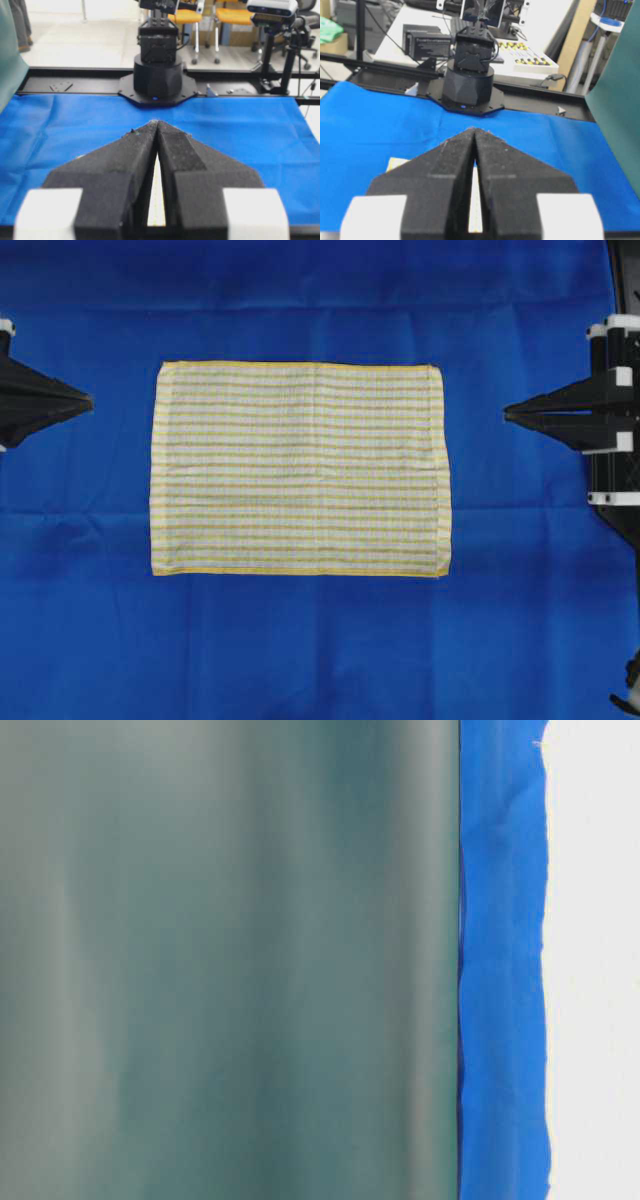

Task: Fold the yellow towel.
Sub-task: 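Move both grippers to the towel's far corners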

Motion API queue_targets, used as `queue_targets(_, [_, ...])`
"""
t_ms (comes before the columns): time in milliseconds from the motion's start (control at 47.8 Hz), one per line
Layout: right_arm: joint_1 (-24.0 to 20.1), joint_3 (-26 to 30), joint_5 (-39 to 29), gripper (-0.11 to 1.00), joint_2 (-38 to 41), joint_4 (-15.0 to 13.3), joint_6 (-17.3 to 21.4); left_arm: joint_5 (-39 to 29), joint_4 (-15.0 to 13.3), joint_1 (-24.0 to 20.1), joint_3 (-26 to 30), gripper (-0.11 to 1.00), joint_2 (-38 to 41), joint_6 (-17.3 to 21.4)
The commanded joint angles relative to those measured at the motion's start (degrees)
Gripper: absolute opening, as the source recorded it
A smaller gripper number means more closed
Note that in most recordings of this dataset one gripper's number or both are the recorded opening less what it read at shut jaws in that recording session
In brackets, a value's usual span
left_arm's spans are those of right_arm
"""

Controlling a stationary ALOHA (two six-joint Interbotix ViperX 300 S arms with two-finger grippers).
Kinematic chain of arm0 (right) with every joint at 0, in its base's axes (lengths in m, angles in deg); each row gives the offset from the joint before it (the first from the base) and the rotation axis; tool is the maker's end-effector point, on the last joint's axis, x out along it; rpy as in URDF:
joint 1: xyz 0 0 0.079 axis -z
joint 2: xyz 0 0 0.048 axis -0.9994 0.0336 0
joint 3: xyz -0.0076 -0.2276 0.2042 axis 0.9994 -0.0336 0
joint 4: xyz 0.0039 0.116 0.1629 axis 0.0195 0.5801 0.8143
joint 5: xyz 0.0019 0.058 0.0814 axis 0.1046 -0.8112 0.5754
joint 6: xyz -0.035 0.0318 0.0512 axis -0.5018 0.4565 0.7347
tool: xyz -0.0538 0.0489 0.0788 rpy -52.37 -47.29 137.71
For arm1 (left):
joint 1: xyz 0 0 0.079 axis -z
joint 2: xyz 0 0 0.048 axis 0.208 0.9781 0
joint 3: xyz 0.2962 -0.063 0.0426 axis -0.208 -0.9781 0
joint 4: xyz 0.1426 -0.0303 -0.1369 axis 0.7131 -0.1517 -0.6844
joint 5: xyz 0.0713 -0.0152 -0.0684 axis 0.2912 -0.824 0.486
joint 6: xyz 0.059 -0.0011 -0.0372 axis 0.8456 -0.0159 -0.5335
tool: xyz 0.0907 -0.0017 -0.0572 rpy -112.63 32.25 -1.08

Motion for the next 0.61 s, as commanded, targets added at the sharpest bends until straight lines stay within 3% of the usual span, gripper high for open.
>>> queue_targets(0, [0.5,0.6,0.1,0.02,1.1,0.0,0.2,0.1,-2.1,0.3,0.6,0.01,1.3,0.6])
queue_targets(209, [3.7,1.9,-4.3,0.02,4.3,0.4,0.5,-0.2,-2.1,-2.6,0.5,0.01,4.3,0.6])
queue_targets(586, [15.1,1.9,-5.9,0.02,16.9,3.1,1.1,2.5,-2.1,-10.9,0.8,0.02,19.0,0.0])
